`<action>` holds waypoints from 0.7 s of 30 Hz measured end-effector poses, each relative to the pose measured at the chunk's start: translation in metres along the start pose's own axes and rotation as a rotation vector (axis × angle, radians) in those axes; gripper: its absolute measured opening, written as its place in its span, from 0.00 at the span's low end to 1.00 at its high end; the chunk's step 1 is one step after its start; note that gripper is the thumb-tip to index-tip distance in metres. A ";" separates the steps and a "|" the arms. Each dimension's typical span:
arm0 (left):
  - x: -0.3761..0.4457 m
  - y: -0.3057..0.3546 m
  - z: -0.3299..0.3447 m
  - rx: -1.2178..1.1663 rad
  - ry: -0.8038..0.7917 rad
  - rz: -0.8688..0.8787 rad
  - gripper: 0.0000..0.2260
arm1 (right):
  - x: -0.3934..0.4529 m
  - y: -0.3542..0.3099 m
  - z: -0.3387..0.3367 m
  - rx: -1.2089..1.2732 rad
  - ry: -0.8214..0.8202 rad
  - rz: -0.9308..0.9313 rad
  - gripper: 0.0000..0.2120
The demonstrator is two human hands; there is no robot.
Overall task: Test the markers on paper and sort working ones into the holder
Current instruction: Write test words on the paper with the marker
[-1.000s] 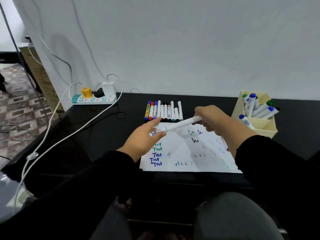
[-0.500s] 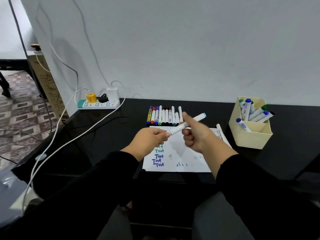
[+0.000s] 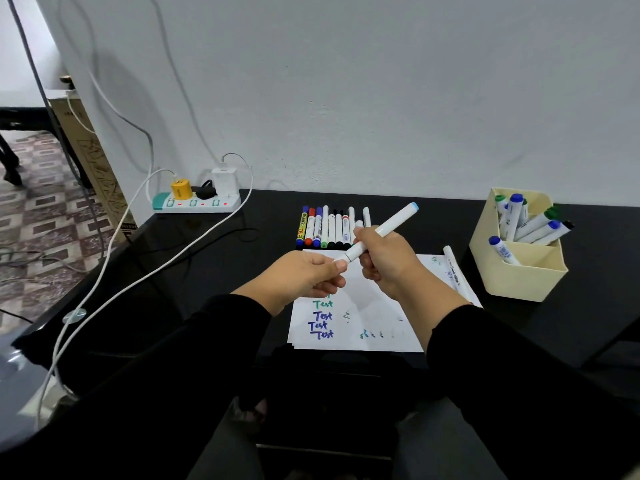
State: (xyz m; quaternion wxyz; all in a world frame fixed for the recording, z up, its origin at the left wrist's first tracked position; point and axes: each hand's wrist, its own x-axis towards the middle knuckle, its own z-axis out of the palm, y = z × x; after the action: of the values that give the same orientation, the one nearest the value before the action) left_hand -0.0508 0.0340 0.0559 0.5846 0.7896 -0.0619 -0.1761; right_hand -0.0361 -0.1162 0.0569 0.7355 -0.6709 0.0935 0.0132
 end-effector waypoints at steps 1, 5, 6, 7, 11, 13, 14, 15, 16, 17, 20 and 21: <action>0.002 -0.002 0.001 0.002 0.005 -0.005 0.12 | 0.002 0.001 0.000 -0.011 -0.001 -0.001 0.11; 0.010 -0.007 0.002 0.024 0.025 -0.014 0.11 | 0.010 0.005 0.000 -0.040 -0.009 0.012 0.10; 0.012 -0.008 0.002 0.022 0.025 -0.017 0.11 | 0.013 0.007 -0.001 -0.049 -0.015 0.016 0.10; 0.014 -0.009 0.002 0.024 0.021 -0.025 0.10 | 0.015 0.008 -0.001 -0.059 -0.025 0.021 0.10; 0.019 -0.011 -0.001 0.032 -0.055 -0.045 0.09 | 0.023 0.013 -0.002 -0.036 -0.101 0.040 0.12; 0.019 -0.012 -0.004 -0.002 -0.102 -0.056 0.10 | 0.026 0.014 -0.003 -0.009 -0.135 0.051 0.13; 0.020 -0.011 -0.005 -0.029 -0.114 -0.068 0.10 | 0.028 0.014 -0.003 -0.004 -0.139 0.056 0.13; 0.021 -0.011 -0.006 -0.045 -0.108 -0.078 0.10 | 0.030 0.014 -0.002 -0.008 -0.128 0.060 0.13; 0.023 -0.010 -0.005 -0.035 -0.075 -0.082 0.10 | 0.032 0.015 0.000 -0.020 -0.101 0.066 0.12; 0.025 -0.010 -0.003 0.004 -0.020 -0.081 0.10 | 0.034 0.016 0.003 -0.037 -0.063 0.075 0.11; 0.031 -0.017 0.000 0.200 0.143 -0.038 0.09 | 0.042 0.021 0.008 -0.041 0.074 0.117 0.07; 0.031 -0.023 -0.002 0.258 0.155 -0.019 0.09 | 0.046 0.022 0.004 0.009 0.121 0.134 0.08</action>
State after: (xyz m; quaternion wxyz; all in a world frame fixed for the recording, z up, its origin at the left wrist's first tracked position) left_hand -0.0240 0.0335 0.0287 0.4796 0.8699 -0.0311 -0.1109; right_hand 0.0062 -0.1152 0.0282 0.7291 -0.6592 0.1826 0.0213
